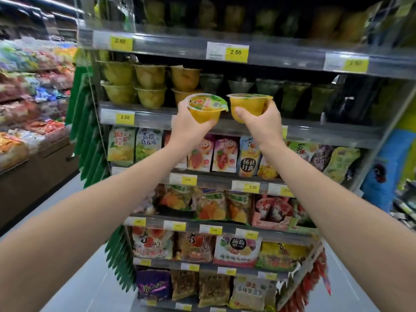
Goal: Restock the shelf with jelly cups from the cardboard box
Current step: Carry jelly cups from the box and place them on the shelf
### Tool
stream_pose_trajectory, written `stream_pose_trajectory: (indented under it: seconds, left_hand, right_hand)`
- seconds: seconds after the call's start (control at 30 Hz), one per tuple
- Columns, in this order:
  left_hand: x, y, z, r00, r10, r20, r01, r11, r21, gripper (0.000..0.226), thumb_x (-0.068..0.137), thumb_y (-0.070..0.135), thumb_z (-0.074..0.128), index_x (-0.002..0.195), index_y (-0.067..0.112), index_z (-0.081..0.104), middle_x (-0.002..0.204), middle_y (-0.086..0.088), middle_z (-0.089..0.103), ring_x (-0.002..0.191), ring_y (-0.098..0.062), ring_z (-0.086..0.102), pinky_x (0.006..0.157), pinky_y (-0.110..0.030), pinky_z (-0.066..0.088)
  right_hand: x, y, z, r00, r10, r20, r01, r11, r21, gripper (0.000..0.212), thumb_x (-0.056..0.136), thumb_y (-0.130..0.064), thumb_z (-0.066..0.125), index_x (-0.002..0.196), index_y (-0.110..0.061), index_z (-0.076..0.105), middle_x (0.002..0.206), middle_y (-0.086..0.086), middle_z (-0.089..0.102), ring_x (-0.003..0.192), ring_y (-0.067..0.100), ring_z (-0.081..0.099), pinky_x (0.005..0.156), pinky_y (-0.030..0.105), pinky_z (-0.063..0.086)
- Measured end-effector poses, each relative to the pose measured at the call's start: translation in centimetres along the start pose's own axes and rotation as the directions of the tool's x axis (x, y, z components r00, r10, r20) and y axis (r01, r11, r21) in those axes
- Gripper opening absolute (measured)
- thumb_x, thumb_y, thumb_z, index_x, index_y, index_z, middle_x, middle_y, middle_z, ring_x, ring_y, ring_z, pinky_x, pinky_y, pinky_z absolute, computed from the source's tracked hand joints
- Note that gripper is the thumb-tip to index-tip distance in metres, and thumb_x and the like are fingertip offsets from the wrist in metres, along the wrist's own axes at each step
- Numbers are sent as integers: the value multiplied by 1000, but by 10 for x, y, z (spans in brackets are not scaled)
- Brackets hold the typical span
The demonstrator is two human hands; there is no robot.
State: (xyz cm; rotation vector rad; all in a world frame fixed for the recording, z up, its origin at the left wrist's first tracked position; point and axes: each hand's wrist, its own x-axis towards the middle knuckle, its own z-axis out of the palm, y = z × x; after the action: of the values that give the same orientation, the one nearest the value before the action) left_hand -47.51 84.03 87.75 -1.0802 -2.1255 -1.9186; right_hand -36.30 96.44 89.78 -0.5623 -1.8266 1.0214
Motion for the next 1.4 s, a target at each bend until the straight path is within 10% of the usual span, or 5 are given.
stream_pose_trajectory:
  seconds: [0.6,1.1,1.4]
  left_hand:
    - [83,-4,76,999,43,-2,-39,917,397,68,78,46,71,129,14,40,125,-3,60,113,-27,58,85,-34,45]
    - [70,-7,61,992,108,-65,-47,798,601,45,87,51,61,112,14,52,112,-3,65,103,-24,62,70,-29,40]
    - [68,-1,48,992,90,-86,-11,753,658,34,87,51,61,95,18,51,91,2,61,91,-21,61,66,-29,32]
  right_hand:
    - [83,27,-8,995,14,-96,-9,999,48,52,77,-33,78,119,-12,56,110,-2,64,98,12,60,86,23,46]
    - [109,13,31,975,26,219,-83,964,254,64,65,-39,82,119,-13,59,113,0,68,105,18,64,96,46,51]
    - [108,8,53,960,-13,281,-51,974,220,60,82,-29,75,133,-14,47,119,-3,58,103,8,52,82,17,40]
